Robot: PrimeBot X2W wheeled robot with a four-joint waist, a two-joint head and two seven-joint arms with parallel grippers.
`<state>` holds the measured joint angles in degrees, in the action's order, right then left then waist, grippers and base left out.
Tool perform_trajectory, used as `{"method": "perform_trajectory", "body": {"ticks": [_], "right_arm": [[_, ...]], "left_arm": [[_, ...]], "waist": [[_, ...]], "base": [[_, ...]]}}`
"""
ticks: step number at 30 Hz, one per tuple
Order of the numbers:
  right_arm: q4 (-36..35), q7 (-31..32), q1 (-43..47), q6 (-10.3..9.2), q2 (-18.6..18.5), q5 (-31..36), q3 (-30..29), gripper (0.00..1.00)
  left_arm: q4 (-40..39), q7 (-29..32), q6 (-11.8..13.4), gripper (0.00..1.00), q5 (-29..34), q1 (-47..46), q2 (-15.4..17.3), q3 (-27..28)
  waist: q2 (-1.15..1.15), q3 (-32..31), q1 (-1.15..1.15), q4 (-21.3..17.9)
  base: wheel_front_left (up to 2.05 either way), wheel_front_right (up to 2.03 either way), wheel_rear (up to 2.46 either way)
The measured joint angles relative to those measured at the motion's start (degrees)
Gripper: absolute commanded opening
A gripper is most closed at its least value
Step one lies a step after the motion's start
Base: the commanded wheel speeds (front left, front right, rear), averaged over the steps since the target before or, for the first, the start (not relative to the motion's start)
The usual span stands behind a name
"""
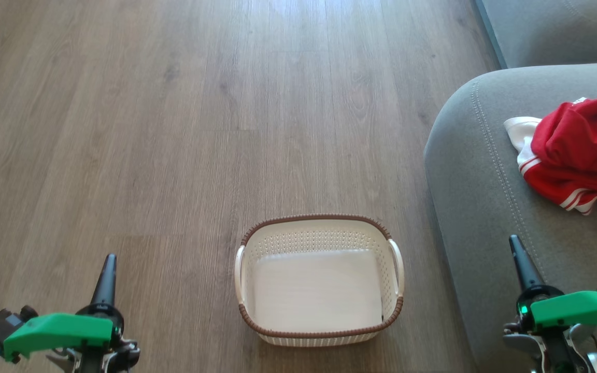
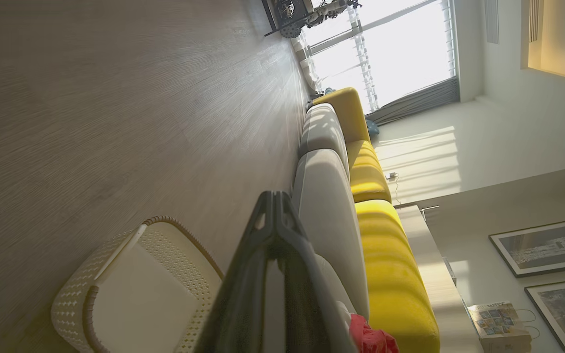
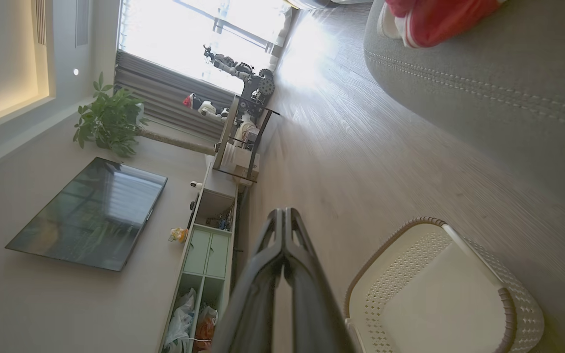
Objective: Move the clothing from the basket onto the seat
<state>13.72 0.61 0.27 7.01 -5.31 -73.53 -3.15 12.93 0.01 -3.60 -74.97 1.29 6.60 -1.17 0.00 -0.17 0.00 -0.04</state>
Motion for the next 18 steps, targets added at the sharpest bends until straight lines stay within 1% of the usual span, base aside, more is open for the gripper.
{"method": "perform_trajectory", "body": {"ticks": [13,18], "right_arm": [[0.8,1.9,-1.2,0.0,0.6,-6.7,-1.0,0.0],[1.1,2.5,-1.5,0.0,1.2,-9.6,-1.7,0.0]], "left_arm": [[0.8,2.0,-1.0,0.0,-6.3,-1.4,-1.4,1.8],[1.2,2.8,-1.8,0.0,-8.8,-2.3,-1.7,2.1]], "waist": [[0.0,0.1,0.0,0.0],[0.0,0.2,0.0,0.0]], "base": [[0.0,0.0,0.0],[0.0,0.0,0.0]]}}
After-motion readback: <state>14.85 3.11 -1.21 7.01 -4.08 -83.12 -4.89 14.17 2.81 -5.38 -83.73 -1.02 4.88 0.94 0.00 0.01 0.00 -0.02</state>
